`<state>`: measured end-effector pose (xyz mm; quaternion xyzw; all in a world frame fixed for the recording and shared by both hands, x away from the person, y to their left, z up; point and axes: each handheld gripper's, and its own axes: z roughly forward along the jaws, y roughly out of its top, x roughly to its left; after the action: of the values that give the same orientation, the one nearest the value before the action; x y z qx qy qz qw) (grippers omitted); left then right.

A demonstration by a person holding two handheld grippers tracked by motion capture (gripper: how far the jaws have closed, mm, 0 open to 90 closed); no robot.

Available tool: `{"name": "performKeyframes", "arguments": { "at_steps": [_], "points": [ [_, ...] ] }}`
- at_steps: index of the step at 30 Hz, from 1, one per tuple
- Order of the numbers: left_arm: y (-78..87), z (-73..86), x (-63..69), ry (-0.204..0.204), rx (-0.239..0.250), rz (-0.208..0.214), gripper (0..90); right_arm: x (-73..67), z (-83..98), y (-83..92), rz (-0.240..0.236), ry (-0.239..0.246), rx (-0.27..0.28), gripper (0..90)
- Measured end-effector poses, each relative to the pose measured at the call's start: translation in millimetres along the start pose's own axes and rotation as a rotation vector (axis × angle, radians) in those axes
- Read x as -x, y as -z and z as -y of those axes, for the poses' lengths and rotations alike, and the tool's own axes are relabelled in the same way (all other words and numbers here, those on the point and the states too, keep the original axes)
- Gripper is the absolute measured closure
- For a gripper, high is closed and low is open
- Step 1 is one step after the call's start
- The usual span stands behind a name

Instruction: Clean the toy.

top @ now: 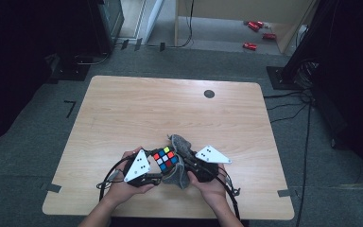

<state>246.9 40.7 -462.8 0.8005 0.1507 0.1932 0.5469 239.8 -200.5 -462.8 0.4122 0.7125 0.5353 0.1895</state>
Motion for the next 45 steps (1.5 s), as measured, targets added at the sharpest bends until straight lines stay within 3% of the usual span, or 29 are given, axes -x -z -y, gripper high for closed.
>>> {"name": "performKeyframes", "arguments": {
  "at_steps": [3,6,10,14,18,22,26,34,41,45],
  "points": [
    [-0.7,3.6,-3.6,0.019,-0.003,0.004,35.3,5.9,-0.7,0.4,-0.046,-0.059,-0.007,73.1],
    [-4.3,5.6,0.0,0.011,-0.02,0.012,35.3,0.4,-7.3,4.9,-0.073,-0.047,0.026,73.1],
    [-4.7,2.5,5.5,-0.012,-0.012,0.014,35.3,-3.5,-9.2,6.4,-0.045,-0.021,0.045,73.3],
    [-0.7,1.6,-0.2,0.016,0.005,0.009,35.3,2.5,-1.7,1.6,-0.029,-0.04,0.004,73.4],
    [-3.7,5.1,-3.8,0.036,-0.028,0.01,35.3,-0.3,-4.2,2.9,-0.042,-0.031,0.003,73.4],
    [-7.8,5.0,3.0,0.012,-0.043,0.018,35.3,-6.9,-11.0,7.0,-0.042,0.004,0.035,73.2],
    [-5.2,2.6,3.0,0.008,-0.027,0.019,35.3,-0.7,-4.4,3.4,-0.034,-0.023,0.015,73.1],
    [-2.6,2.8,-1.3,0.033,-0.015,0.018,35.3,0.2,-0.3,-0.5,-0.014,-0.011,-0.012,73.2],
    [-6.4,2.4,4.9,-0.002,-0.034,0.019,35.3,-7.8,-10.1,7.1,-0.019,0.025,0.037,73.2],
    [-3.0,1.2,2.2,0.014,-0.014,0.022,35.3,-2.5,-4.1,3.6,-0.012,0.0,0.015,73.2]
  ]
}}
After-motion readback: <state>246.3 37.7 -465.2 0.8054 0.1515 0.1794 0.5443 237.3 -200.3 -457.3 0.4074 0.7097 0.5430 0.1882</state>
